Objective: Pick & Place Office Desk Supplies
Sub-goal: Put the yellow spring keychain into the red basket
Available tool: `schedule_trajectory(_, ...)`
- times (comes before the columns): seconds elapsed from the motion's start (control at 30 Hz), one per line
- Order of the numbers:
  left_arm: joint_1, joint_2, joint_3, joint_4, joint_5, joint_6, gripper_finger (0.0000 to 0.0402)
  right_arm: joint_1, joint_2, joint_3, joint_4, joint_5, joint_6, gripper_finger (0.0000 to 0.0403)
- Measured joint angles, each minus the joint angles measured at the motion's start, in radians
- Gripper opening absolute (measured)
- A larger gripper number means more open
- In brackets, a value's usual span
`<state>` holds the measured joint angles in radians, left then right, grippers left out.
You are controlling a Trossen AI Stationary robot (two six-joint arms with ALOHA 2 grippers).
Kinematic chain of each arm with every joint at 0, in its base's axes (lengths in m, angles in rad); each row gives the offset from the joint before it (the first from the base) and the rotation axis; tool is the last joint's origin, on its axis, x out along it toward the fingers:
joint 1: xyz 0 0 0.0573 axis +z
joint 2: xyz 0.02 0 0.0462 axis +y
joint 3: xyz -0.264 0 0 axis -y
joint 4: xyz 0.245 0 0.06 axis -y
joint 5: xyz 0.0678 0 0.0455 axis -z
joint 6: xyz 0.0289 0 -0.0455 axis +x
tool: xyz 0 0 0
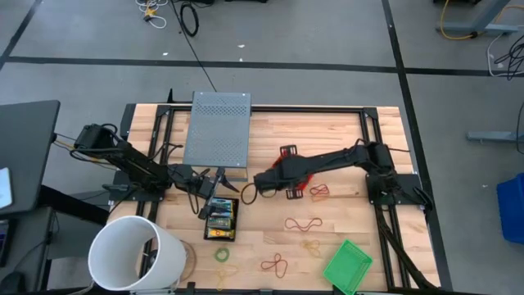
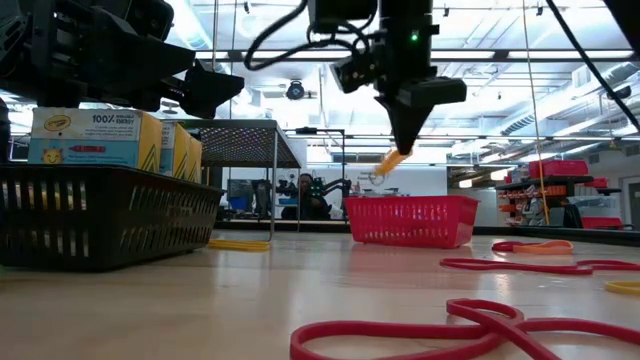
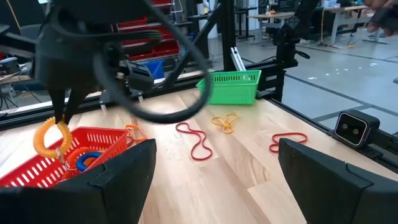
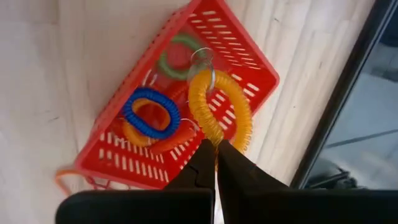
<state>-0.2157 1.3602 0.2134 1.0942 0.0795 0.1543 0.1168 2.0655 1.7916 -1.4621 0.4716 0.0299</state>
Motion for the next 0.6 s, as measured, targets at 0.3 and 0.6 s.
schedule_trajectory(0.3,0.0,0.0,0.0,-0.002,0.0,0.0,0.0339,-0.09,0.0,0.0,0.021,-0.098,-0.008,0.0001)
schedule_trajectory(0.6,0.0,0.0,0.0,-0.002,-0.001,0.0,0.0339,-0.162,0.003,0.0,0.053,-0.227,-0.043,0.0001)
